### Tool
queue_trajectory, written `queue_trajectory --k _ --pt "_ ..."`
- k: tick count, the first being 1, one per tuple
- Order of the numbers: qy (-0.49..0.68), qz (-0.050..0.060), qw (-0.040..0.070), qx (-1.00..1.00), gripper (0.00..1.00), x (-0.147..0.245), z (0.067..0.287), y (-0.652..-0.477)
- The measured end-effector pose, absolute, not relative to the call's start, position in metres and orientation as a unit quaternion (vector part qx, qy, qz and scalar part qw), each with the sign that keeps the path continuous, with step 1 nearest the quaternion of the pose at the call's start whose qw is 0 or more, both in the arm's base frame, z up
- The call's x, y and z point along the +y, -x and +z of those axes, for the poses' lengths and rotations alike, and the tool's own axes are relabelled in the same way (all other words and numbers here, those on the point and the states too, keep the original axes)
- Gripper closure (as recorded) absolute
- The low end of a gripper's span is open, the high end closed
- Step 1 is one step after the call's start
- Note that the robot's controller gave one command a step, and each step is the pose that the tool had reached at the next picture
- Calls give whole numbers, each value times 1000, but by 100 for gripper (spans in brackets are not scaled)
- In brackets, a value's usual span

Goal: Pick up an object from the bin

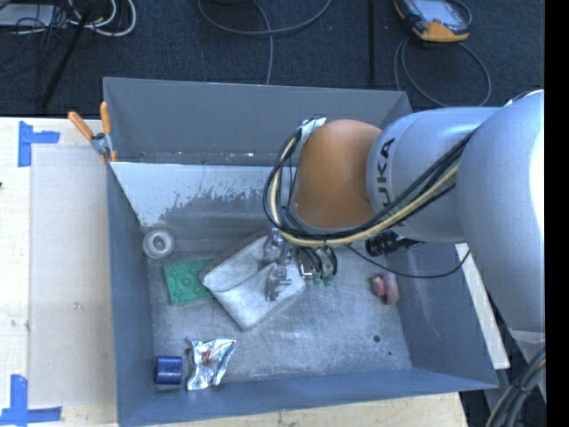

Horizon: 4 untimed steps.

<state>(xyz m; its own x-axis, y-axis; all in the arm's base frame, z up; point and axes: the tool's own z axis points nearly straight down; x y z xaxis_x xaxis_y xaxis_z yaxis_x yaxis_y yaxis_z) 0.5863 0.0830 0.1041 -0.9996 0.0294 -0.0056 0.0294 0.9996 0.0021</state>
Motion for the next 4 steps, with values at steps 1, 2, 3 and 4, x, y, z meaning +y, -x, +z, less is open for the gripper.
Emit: queue_trajectory --k 1,2,3,4 --pt "-15 1 3 1000 100 83 104 -586" --pt "-16 1 17 1000 0 82 100 -590" --pt "-15 0 -2 1000 100 82 100 -583" --pt "-15 0 -2 1000 100 82 100 -583"
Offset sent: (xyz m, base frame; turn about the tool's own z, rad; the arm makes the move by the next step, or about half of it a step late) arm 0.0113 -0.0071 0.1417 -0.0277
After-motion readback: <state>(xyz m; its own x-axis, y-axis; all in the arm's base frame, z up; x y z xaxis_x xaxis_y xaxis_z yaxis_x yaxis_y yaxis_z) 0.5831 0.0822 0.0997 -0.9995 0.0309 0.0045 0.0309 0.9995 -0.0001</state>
